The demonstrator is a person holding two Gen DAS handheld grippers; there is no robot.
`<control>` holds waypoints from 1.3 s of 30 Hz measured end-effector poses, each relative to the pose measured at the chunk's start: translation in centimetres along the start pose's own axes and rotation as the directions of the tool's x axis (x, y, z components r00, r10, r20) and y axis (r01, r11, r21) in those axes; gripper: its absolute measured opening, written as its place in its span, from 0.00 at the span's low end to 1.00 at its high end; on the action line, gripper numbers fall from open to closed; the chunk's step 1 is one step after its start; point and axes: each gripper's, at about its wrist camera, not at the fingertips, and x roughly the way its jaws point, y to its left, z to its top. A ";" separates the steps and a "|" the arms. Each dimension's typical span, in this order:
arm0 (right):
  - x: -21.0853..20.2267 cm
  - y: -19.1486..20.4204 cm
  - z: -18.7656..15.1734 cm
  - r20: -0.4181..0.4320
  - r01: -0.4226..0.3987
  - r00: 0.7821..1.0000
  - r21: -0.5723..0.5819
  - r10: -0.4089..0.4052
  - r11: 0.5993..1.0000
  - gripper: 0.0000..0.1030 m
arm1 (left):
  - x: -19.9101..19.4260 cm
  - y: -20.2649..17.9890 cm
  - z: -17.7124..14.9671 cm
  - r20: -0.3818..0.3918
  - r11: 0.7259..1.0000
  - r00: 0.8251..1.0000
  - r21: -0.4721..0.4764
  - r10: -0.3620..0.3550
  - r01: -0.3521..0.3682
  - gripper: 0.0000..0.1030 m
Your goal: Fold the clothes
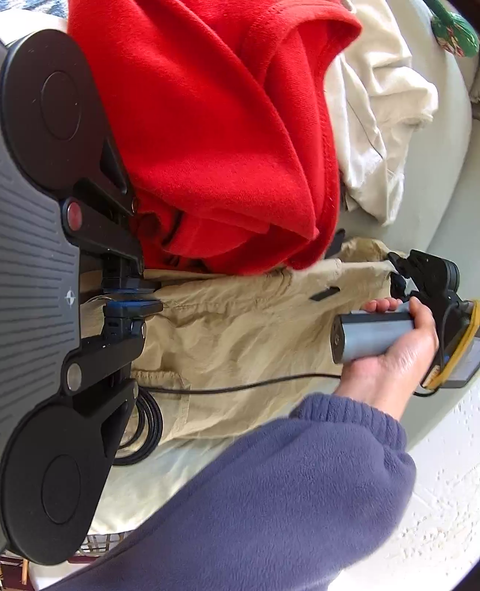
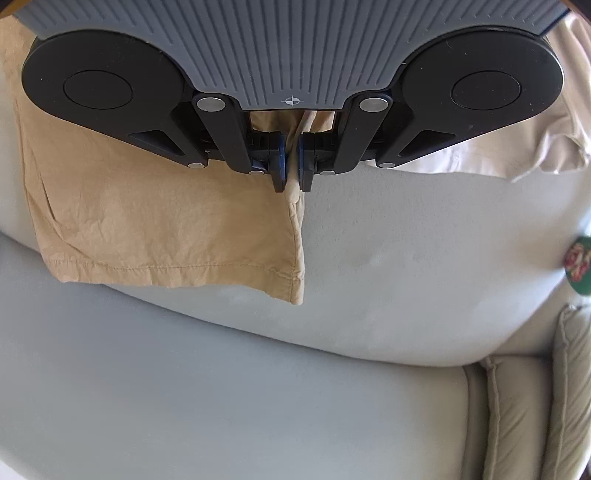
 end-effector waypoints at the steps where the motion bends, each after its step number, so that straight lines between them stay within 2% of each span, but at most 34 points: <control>1: 0.1 0.0 -0.1 -0.010 0.006 1.000 0.000 -0.006 1.000 0.16 | -0.1 0.1 0.1 0.002 1.000 1.000 -0.013 -0.004 0.004 0.10; 2: -0.3 -0.3 -0.2 -0.013 0.007 1.000 0.007 -0.007 1.000 0.39 | -0.3 0.1 0.1 0.004 1.000 1.000 -0.026 -0.009 0.009 0.17; 3: -0.8 -0.6 -0.4 -0.015 0.009 1.000 0.014 -0.009 1.000 0.55 | -0.8 -0.1 -0.1 0.011 0.999 1.000 -0.034 -0.016 0.017 0.24; 4: -2.0 -0.9 -0.7 0.013 0.002 1.000 0.016 -0.002 1.000 0.59 | -1.5 -0.3 -0.3 0.028 0.999 0.999 -0.036 -0.018 0.019 0.38; 5: -3.2 -1.2 -1.0 0.043 -0.005 0.999 0.018 0.005 1.000 0.62 | -2.2 -0.8 -0.5 0.057 1.000 0.998 -0.025 -0.004 0.006 0.48; 7: -6.4 -1.9 -1.9 0.085 -0.017 0.996 0.015 0.016 1.000 0.64 | -3.6 -2.0 -1.1 0.118 0.999 0.992 0.018 0.040 -0.043 0.57; 10: -12.6 -3.9 -4.4 0.158 -0.035 0.987 0.027 0.030 0.999 0.65 | -5.5 -3.5 -2.5 0.172 0.991 0.983 0.096 0.071 -0.089 0.59; 12: -17.8 -5.7 -6.9 0.223 -0.054 0.974 0.044 0.043 0.998 0.65 | -6.9 -4.5 -3.5 0.191 0.989 0.980 0.119 0.062 -0.086 0.60; 17: -31.0 -11.9 -15.1 0.359 -0.137 0.930 0.137 0.080 0.981 0.65 | -9.8 -7.4 -6.1 0.237 0.973 0.971 0.215 0.028 -0.081 0.63; 20: -37.4 -15.2 -20.0 0.407 -0.188 0.908 0.188 0.098 0.964 0.66 | -11.0 -9.7 -7.9 0.260 0.956 0.966 0.279 0.011 -0.086 0.64; 23: -41.8 -17.5 -24.3 0.425 -0.249 0.894 0.214 0.139 0.945 0.66 | -11.0 -11.1 -9.5 0.269 0.946 0.962 0.300 0.043 -0.126 0.67; 27: -44.1 -19.1 -30.1 0.477 -0.231 0.875 0.264 0.081 0.936 0.66 | -9.8 -11.8 -11.3 0.268 0.939 0.957 0.289 0.111 -0.189 0.70; 28: -43.9 -19.4 -31.2 0.474 -0.226 0.878 0.281 0.070 0.933 0.66 | -9.4 -11.8 -11.8 0.270 0.934 0.954 0.289 0.131 -0.210 0.73; 31: -42.1 -20.1 -34.6 0.409 -0.240 0.909 0.358 0.079 0.902 0.66 | -8.2 -12.0 -13.5 0.254 0.911 0.949 0.318 0.186 -0.264 0.73; 35: -39.7 -20.0 -38.0 0.356 -0.271 0.927 0.419 0.118 0.867 0.66 | -8.1 -11.5 -15.2 0.253 0.902 0.950 0.341 0.182 -0.264 0.73; 39: -39.9 -18.0 -38.9 0.345 -0.208 0.935 0.357 0.079 0.911 0.66 | -9.2 -10.9 -15.2 0.300 0.913 0.939 0.310 0.171 -0.266 0.72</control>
